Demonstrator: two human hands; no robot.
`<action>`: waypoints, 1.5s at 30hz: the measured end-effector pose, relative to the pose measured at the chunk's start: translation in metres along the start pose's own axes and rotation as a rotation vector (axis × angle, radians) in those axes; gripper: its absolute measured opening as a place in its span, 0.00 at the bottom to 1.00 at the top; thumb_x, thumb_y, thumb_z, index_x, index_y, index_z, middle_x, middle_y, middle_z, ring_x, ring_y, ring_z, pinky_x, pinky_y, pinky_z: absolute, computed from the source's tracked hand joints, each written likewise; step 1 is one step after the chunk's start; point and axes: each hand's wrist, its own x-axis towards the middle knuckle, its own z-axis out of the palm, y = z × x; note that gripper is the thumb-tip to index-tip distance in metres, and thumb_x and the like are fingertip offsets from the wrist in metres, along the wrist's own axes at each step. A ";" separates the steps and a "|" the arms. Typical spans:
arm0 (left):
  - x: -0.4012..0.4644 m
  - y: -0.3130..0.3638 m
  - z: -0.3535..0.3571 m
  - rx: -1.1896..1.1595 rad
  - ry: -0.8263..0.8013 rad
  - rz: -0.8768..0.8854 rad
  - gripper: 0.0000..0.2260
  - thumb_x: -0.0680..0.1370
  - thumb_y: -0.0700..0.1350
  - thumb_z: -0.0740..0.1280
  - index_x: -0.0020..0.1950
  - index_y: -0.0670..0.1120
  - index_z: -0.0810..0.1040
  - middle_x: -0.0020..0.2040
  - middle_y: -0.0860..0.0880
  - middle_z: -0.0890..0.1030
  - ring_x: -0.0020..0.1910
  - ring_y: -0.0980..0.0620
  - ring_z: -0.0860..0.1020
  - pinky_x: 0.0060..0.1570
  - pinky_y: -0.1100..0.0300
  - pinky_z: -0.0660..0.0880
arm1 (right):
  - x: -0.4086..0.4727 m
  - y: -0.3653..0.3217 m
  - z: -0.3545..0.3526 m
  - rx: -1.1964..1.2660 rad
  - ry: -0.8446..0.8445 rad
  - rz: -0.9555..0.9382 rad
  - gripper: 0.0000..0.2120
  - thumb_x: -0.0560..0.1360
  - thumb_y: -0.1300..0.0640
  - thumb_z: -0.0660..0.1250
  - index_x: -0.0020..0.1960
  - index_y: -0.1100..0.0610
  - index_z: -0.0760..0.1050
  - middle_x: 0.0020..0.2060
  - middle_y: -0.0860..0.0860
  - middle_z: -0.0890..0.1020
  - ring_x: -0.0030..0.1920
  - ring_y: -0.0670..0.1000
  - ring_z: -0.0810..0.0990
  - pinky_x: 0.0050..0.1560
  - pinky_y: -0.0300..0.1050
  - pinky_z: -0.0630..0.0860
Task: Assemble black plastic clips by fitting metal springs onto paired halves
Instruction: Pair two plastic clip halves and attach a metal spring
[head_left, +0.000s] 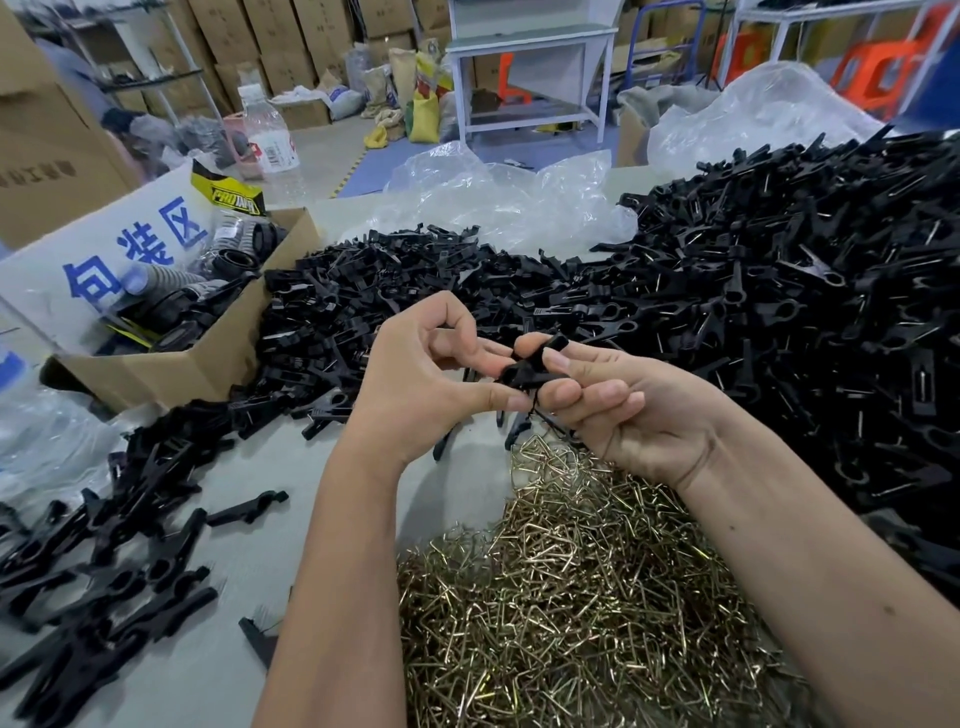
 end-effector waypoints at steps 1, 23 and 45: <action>0.000 0.000 0.000 0.024 0.004 -0.001 0.25 0.62 0.38 0.86 0.45 0.40 0.72 0.41 0.45 0.87 0.53 0.47 0.87 0.38 0.40 0.84 | 0.001 0.001 0.000 -0.027 0.020 -0.028 0.11 0.76 0.65 0.69 0.56 0.64 0.85 0.33 0.56 0.75 0.22 0.42 0.74 0.19 0.30 0.71; 0.000 -0.014 -0.009 0.597 0.112 -0.380 0.11 0.70 0.39 0.81 0.38 0.52 0.82 0.30 0.55 0.78 0.27 0.60 0.74 0.31 0.68 0.71 | 0.018 0.030 0.000 -2.215 0.518 -0.370 0.18 0.76 0.36 0.69 0.59 0.47 0.82 0.51 0.45 0.71 0.56 0.49 0.64 0.64 0.46 0.70; 0.004 -0.009 -0.004 -0.071 0.337 -0.318 0.06 0.85 0.43 0.65 0.53 0.43 0.80 0.40 0.47 0.87 0.34 0.44 0.86 0.29 0.57 0.78 | 0.015 0.024 0.007 -1.580 0.503 -0.475 0.08 0.80 0.50 0.71 0.43 0.49 0.83 0.32 0.44 0.83 0.29 0.40 0.76 0.31 0.36 0.74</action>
